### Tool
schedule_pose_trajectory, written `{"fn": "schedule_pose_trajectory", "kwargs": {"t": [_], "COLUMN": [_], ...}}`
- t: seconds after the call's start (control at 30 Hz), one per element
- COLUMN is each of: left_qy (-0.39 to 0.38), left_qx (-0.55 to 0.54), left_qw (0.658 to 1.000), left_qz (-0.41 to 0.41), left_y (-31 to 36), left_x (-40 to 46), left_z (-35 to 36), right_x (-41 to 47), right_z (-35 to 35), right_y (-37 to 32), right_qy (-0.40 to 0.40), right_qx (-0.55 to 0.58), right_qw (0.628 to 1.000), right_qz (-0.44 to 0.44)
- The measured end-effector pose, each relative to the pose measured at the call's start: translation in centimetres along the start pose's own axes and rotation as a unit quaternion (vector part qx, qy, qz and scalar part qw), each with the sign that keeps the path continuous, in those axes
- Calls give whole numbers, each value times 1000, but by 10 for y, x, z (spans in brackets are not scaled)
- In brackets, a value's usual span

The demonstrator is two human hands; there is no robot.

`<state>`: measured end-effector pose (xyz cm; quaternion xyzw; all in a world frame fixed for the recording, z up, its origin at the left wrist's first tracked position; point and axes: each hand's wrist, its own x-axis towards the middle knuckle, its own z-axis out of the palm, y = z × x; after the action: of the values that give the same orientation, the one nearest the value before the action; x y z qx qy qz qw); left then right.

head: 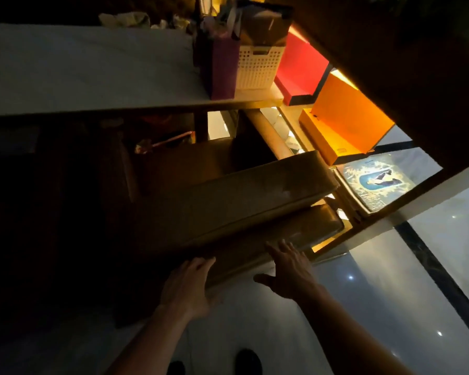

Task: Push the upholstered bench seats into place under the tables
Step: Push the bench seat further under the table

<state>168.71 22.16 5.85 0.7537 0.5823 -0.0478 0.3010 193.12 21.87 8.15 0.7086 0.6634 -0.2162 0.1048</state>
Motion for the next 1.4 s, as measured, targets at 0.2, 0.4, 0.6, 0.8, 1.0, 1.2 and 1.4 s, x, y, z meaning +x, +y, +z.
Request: {"fn": "schedule_pose_trajectory", "kwargs": {"t": [0.2, 0.4, 0.6, 0.8, 1.0, 1.2, 1.4], "left_qy": [54, 116, 143, 168, 173, 167, 159], "left_qx": [19, 58, 55, 53, 42, 50, 46], "left_qw": [993, 978, 973, 969, 969, 971, 975], "left_qz": [-106, -161, -172, -176, -171, -167, -146], "left_y": [21, 25, 17, 16, 13, 2, -16], "left_x": [19, 39, 47, 46, 35, 4, -35], "left_z": [38, 55, 64, 70, 76, 85, 96], "right_x": [55, 90, 99, 99, 82, 46, 9], "right_z": [26, 38, 53, 59, 62, 77, 92], "right_y": [34, 54, 57, 57, 50, 37, 17], "right_qy": [-3, 19, 57, 70, 59, 56, 41], "right_qx": [-25, -44, -50, -71, -70, -70, -74], "right_qw": [996, 989, 987, 985, 988, 989, 991], "right_qz": [-91, -143, -141, -140, -128, -120, -107]}}
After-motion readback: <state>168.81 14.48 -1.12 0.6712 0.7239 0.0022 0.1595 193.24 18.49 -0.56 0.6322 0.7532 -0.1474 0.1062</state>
